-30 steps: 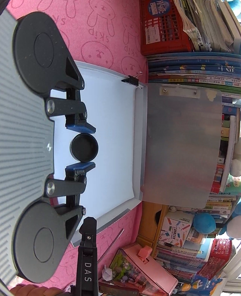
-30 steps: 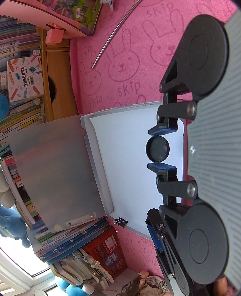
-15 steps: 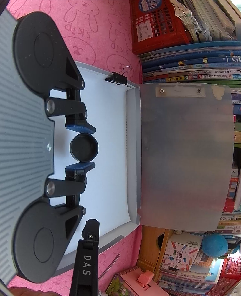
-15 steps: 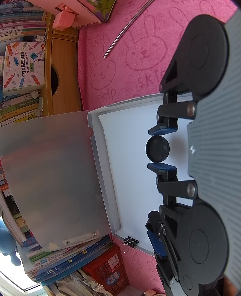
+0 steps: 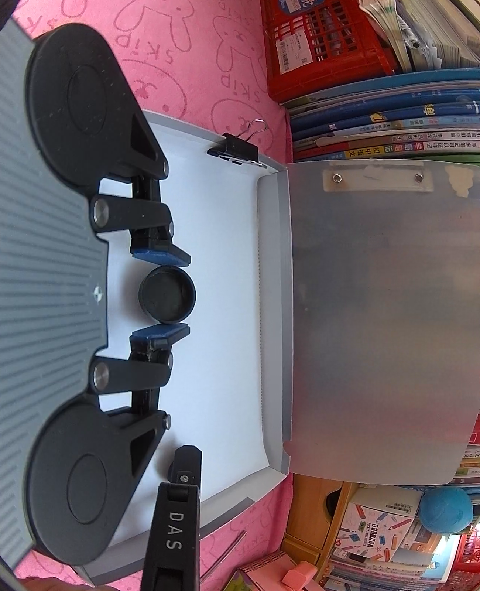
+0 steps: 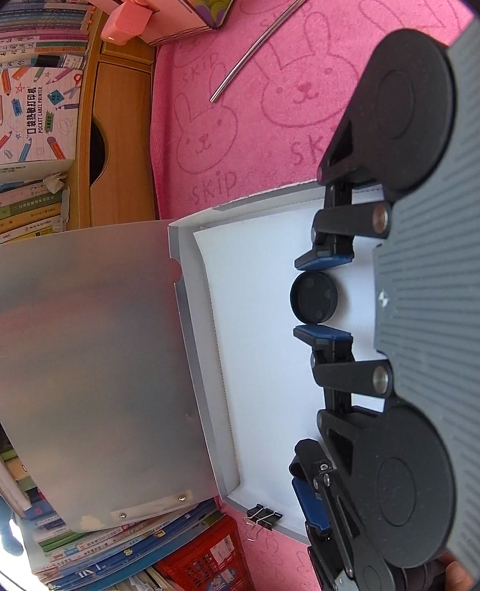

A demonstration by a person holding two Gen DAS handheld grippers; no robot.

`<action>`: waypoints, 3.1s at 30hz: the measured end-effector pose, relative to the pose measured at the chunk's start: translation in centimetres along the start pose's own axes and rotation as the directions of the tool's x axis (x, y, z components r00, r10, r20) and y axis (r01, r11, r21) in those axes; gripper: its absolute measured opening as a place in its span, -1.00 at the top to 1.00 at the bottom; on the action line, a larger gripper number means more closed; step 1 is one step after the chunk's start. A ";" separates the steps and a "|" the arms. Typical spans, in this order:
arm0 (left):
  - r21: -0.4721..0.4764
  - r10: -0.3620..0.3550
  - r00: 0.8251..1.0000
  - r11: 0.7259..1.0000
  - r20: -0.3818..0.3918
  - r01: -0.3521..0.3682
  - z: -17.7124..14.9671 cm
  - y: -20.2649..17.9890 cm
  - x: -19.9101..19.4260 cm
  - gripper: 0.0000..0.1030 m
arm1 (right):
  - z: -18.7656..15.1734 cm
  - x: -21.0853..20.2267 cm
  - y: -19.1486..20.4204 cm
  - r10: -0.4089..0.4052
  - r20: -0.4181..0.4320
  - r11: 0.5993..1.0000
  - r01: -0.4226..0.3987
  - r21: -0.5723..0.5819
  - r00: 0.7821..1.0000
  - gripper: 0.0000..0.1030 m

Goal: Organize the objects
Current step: 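Lower both black lids into the white box and open both tools, then withdraw both tools from the box and move back over the soft items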

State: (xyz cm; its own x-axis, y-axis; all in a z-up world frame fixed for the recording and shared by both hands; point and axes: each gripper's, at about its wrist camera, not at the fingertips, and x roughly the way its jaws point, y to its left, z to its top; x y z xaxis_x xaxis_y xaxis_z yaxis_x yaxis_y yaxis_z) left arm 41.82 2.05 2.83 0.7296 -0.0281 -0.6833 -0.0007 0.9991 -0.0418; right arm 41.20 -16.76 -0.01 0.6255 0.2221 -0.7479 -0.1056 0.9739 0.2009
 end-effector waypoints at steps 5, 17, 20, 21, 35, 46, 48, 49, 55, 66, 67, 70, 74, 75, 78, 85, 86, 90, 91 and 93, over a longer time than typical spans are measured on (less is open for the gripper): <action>0.010 0.009 1.000 1.000 0.006 -0.009 -0.5 -0.3 0.1 0.25 | -0.1 0.0 0.0 0.004 0.005 1.000 -0.004 -0.006 1.000 0.25; 0.015 0.000 0.999 1.000 0.049 0.000 -0.5 0.0 -1.3 -0.32 | -0.1 -1.8 -0.2 0.014 0.045 1.000 -0.014 0.009 0.999 -0.12; 0.012 0.000 0.998 1.000 0.061 -0.001 -0.4 0.0 -2.3 -0.33 | -0.2 -2.9 -0.2 0.019 0.061 1.000 -0.019 0.005 0.998 -0.16; 0.011 0.000 0.998 1.000 0.066 -0.001 -0.4 0.0 -2.8 -0.33 | -0.3 -3.4 -0.2 0.018 0.067 1.000 -0.018 0.000 0.998 -0.16; 0.062 -0.053 0.988 0.997 0.145 0.045 -1.7 -0.6 -10.2 -0.42 | -1.7 -9.7 -0.3 0.052 0.114 0.998 -0.049 -0.026 0.992 -0.22; 0.112 -0.123 0.976 0.988 0.179 0.104 -4.7 -1.7 -15.5 -0.46 | -4.7 -14.4 -0.3 0.113 0.146 0.989 -0.097 -0.113 0.983 -0.25; 0.137 -0.131 0.974 0.985 0.184 0.106 -5.6 -2.0 -16.4 -0.49 | -5.4 -15.2 -0.3 0.124 0.154 0.986 -0.105 -0.128 0.980 -0.25; 0.144 -0.136 0.973 0.983 0.185 0.111 -6.0 -2.2 -16.8 -0.49 | -5.7 -15.5 -0.3 0.129 0.156 0.985 -0.109 -0.134 0.979 -0.26; 0.150 -0.189 0.967 0.975 0.170 0.164 -8.3 -2.5 -18.7 -0.50 | -7.6 -17.3 -0.5 0.153 0.177 0.979 -0.125 -0.159 0.972 -0.30; 0.214 -0.238 0.951 0.957 0.199 0.195 -11.9 -3.5 -22.3 -0.58 | -11.1 -19.4 -1.5 0.165 0.187 0.973 -0.128 -0.193 0.969 -0.34; 0.213 -0.242 0.950 0.957 0.198 0.199 -12.1 -3.6 -22.5 -0.58 | -11.4 -19.6 -1.7 0.165 0.190 0.973 -0.128 -0.193 0.968 -0.34; 0.205 -0.251 0.947 0.956 0.203 0.209 -12.8 -3.6 -23.2 -0.58 | -12.2 -20.2 -1.8 0.164 0.203 0.971 -0.122 -0.203 0.965 -0.34; 0.204 -0.255 0.942 0.956 0.217 0.211 -14.0 -3.7 -24.0 -0.59 | -13.3 -21.0 -1.9 0.167 0.216 0.968 -0.118 -0.223 0.962 -0.35; 0.205 -0.256 0.942 0.955 0.217 0.213 -14.3 -3.7 -24.2 -0.59 | -13.6 -21.2 -1.9 0.168 0.218 0.967 -0.117 -0.228 0.961 -0.36; 0.204 -0.259 0.941 0.955 0.219 0.216 -15.2 -3.7 -24.7 -0.60 | -14.4 -21.6 -1.9 0.171 0.224 0.964 -0.116 -0.240 0.959 -0.38; 0.176 -0.258 0.937 0.959 0.234 0.221 -17.3 -3.1 -26.0 -0.63 | -16.6 -22.3 -2.3 0.160 0.240 0.964 -0.100 -0.244 0.958 -0.40; 0.171 -0.262 0.937 0.959 0.232 0.226 -17.6 -3.0 -26.1 -0.64 | -16.9 -22.4 -2.3 0.157 0.245 0.964 -0.095 -0.247 0.957 -0.41; 0.166 -0.254 0.936 0.962 0.242 0.218 -18.9 -2.7 -26.9 -0.64 | -18.0 -22.9 -2.5 0.145 0.258 0.965 -0.079 -0.250 0.955 -0.42; 0.166 -0.250 0.937 0.963 0.245 0.214 -19.1 -2.7 -27.0 -0.65 | -18.3 -23.0 -2.5 0.145 0.259 0.966 -0.079 -0.248 0.955 -0.42; 0.165 -0.245 0.937 0.964 0.248 0.209 -19.8 -2.6 -27.3 -0.65 | -18.8 -23.2 -2.6 0.144 0.260 0.967 -0.079 -0.243 0.955 -0.42</action>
State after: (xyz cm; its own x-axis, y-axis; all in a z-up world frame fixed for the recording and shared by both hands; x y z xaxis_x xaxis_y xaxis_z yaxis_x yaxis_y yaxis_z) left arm 8.36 -0.42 7.17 0.8536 -0.2639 -0.4491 0.2644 0.9624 -0.0629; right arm 12.46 -23.61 4.89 0.7829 0.3399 -0.5211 -0.3397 0.9352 0.0997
